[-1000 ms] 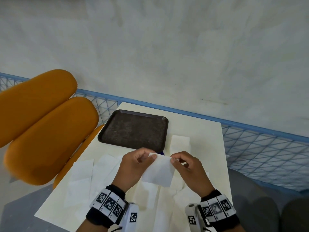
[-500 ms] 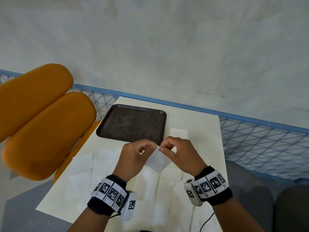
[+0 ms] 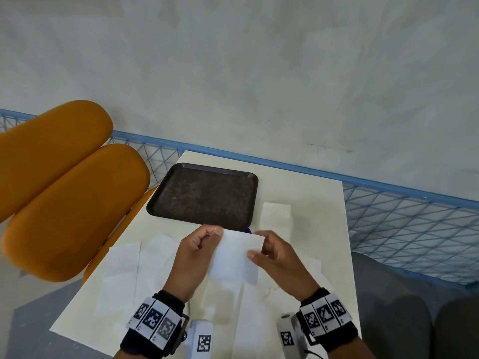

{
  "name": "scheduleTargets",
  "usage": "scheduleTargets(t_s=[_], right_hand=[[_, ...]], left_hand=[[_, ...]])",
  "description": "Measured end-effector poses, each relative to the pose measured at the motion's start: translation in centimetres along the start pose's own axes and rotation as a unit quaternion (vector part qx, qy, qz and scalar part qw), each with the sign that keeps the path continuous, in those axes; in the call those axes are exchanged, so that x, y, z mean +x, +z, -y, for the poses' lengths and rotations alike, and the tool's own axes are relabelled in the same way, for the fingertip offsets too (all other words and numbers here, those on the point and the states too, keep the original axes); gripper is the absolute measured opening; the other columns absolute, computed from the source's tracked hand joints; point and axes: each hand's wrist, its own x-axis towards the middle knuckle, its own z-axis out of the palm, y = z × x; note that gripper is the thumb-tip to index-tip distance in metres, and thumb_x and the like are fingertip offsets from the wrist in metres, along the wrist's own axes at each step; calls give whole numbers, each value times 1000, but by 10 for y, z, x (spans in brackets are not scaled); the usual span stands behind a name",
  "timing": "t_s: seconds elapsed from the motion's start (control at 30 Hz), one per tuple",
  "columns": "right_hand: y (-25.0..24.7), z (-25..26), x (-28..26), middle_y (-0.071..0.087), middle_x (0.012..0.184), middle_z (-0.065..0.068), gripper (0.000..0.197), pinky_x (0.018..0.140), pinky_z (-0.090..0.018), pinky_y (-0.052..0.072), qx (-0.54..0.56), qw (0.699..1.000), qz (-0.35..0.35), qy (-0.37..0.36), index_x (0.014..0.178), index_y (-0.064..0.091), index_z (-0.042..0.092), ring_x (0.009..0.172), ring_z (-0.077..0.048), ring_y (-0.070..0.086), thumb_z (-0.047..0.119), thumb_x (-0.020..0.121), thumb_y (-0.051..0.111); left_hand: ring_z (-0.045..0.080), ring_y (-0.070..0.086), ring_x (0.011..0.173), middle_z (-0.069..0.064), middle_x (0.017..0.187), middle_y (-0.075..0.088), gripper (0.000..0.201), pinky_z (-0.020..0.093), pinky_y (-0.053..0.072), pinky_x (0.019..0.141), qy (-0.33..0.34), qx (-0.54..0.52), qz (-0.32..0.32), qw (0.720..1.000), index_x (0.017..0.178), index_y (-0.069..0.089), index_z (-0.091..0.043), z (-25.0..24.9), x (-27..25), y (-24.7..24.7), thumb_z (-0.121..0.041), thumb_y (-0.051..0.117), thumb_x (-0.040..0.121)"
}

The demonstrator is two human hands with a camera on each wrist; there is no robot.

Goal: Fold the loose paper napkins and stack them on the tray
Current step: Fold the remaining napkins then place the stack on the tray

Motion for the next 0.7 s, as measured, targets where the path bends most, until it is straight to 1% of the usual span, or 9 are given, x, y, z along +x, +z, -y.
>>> scheduleTargets(t_s=[0.03,0.1,0.23,0.33,0.4,0.5,0.57,0.63,0.7], right_hand=[[3,-4,0,65,75,4,12,71,-28,51,-1,1000,-3,5,87,61,21,73,-14,62,23,90,71],[7,-15,-1,56,64,5,25,64,-25,48,5,999,-19,29,72,53,15,63,-13,54,16,94,67],[8,-33,-1,58,63,-7,23,61,-29,49,38,997,-40,51,74,53,9,59,-17,56,13,94,64],[6,-42,3,65,69,-12,11,64,-32,53,75,995,-41,49,82,67,5,61,-20,59,0,92,64],[3,-45,6,68,73,-14,24,67,-35,57,93,994,-38,47,79,73,8,61,-20,61,-9,89,61],[-3,-49,12,72,80,-13,30,68,-27,54,95,994,-40,43,77,75,12,65,-20,64,-11,88,61],[-6,-51,19,73,82,-7,24,70,-25,53,93,994,-39,44,87,75,14,70,-17,65,-7,89,63],[-8,-55,25,75,88,-3,22,71,-27,55,103,993,-22,59,101,72,17,76,-15,67,-1,92,65],[-8,-57,28,75,91,-7,18,71,-30,56,105,993,-9,60,99,73,13,77,-18,68,-1,92,64]], left_hand=[[14,66,87,-9,89,69,17,27,57,71,-21,-13,-4,1000,98,69,-29,1,-2,2,-35,54,101],[21,69,87,0,90,71,16,36,60,74,-71,-34,6,997,101,70,-30,5,-5,6,-38,57,100],[14,74,92,-8,98,77,14,37,64,76,-135,-22,92,986,109,71,-28,21,-12,11,-26,66,96],[17,74,91,-7,95,78,18,39,63,77,-148,-29,74,986,103,76,-24,32,-11,12,-11,67,94],[21,73,92,0,96,77,24,38,63,79,-180,-66,65,979,99,78,-16,37,-7,11,4,67,89],[23,72,83,4,86,74,27,39,62,83,-225,-115,65,965,98,78,-12,39,-1,13,8,61,91],[13,61,66,-3,67,61,28,39,61,84,-217,-113,66,967,77,76,-14,39,2,17,-1,60,96],[6,53,58,-10,58,53,43,38,60,84,-210,-111,62,969,57,67,-18,38,4,23,-5,60,98],[7,46,55,-9,56,44,47,39,60,84,-212,-111,50,970,52,62,-18,42,9,27,-5,61,97]])
